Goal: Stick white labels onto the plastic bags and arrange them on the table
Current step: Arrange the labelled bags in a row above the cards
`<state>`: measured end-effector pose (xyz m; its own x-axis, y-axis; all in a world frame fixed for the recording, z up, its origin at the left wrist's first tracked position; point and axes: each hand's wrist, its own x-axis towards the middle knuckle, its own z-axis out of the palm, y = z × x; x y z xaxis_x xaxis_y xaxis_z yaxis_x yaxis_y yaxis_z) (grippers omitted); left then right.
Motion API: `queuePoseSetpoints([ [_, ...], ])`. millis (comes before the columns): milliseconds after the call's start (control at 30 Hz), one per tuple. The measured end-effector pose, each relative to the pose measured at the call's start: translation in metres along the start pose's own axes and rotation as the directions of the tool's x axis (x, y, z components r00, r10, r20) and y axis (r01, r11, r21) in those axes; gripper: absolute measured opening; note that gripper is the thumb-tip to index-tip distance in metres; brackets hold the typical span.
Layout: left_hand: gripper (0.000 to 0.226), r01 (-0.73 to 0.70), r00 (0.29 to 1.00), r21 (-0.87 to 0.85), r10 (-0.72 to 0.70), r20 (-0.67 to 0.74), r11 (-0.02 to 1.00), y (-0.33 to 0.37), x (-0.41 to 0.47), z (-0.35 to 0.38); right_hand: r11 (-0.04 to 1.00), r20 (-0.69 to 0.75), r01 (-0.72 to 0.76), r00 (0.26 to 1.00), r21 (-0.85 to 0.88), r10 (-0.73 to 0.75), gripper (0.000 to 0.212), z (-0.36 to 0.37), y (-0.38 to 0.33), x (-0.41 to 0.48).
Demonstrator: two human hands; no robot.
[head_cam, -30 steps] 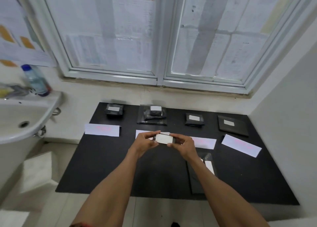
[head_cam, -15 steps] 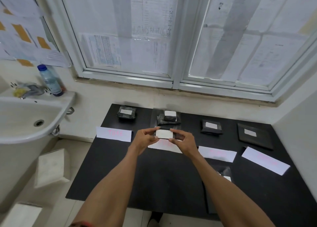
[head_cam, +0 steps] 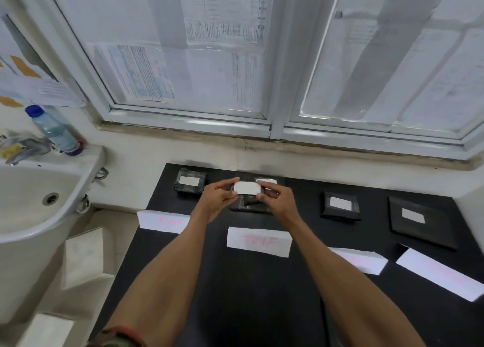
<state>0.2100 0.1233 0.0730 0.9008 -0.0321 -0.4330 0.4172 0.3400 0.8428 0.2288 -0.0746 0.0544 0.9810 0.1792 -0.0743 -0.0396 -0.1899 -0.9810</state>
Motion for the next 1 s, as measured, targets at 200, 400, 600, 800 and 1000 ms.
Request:
queuePoseSetpoints([
  [200, 0.04, -0.068, 0.998, -0.114, 0.069, -0.002, 0.991, 0.042, 0.039, 0.01, 0.993, -0.064, 0.044, 0.997, 0.109, -0.037, 0.039, -0.005, -0.026, 0.051],
  [400, 0.041, -0.105, 0.994, -0.191, 0.102, -0.028, 0.976, 0.064, 0.05, 0.002, 0.99, -0.06, 0.103, 0.993, 0.1, -0.097, 0.036, 0.006, -0.045, 0.08],
  [600, 0.042, -0.099, 0.995, -0.212, 0.094, -0.037, 0.972, 0.074, 0.043, -0.018, 0.988, -0.061, 0.118, 0.992, 0.099, -0.112, 0.036, 0.029, -0.054, 0.079],
  [800, 0.042, -0.084, 0.996, -0.238, 0.082, -0.016, 0.968, 0.084, 0.039, -0.039, 0.986, -0.089, 0.12, 0.99, 0.12, -0.11, 0.036, 0.05, -0.068, 0.073],
  [1000, 0.041, -0.062, 0.998, -0.259, 0.066, 0.007, 0.964, 0.088, 0.034, -0.053, 0.986, -0.084, 0.126, 0.99, 0.113, -0.117, 0.036, 0.064, -0.077, 0.066],
])
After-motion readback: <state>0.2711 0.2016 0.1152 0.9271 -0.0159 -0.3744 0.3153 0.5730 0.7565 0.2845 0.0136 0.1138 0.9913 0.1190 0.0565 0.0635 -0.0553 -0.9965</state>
